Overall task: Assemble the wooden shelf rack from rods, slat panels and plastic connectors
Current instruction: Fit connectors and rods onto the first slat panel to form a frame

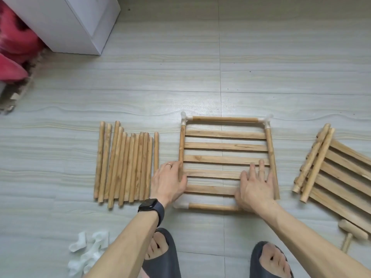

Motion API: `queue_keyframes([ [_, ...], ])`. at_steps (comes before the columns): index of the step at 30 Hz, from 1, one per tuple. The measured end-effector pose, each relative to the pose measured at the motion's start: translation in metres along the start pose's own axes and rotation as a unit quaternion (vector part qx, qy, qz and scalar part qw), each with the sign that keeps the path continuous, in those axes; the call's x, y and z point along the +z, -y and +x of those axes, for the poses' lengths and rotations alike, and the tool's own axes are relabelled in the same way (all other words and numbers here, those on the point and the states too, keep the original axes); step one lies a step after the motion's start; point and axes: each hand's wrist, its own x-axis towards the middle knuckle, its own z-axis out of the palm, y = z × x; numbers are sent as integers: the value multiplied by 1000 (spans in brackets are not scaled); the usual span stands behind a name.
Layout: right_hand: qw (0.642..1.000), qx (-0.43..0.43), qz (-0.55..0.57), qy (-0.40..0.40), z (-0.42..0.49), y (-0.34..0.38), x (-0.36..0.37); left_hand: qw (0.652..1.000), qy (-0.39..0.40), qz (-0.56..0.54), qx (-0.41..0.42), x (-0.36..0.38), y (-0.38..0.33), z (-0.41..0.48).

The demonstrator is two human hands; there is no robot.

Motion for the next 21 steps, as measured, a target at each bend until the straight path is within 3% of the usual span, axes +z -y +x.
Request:
queue_keyframes([
  [2, 997, -49, 44, -43, -3, 22, 0, 993, -72, 19, -87, -5, 13, -3],
  [5, 989, -128, 65, -31, -9, 56, 8, 978, -9, 93, -188, -4, 38, -11],
  [8, 986, -166, 21, 13, -5, 71, 19, 979, 22, 113, -169, 3, 56, -18],
  [12, 985, -167, 4, 36, 1, 68, 23, 980, -41, 13, -193, 1, 71, -22],
  [17, 985, -164, 9, 46, 1, 69, 20, 977, 7, -34, -211, -9, 89, -21],
  [21, 985, -165, 12, 52, 0, 69, 19, 980, 7, 69, -187, -8, 86, -18],
])
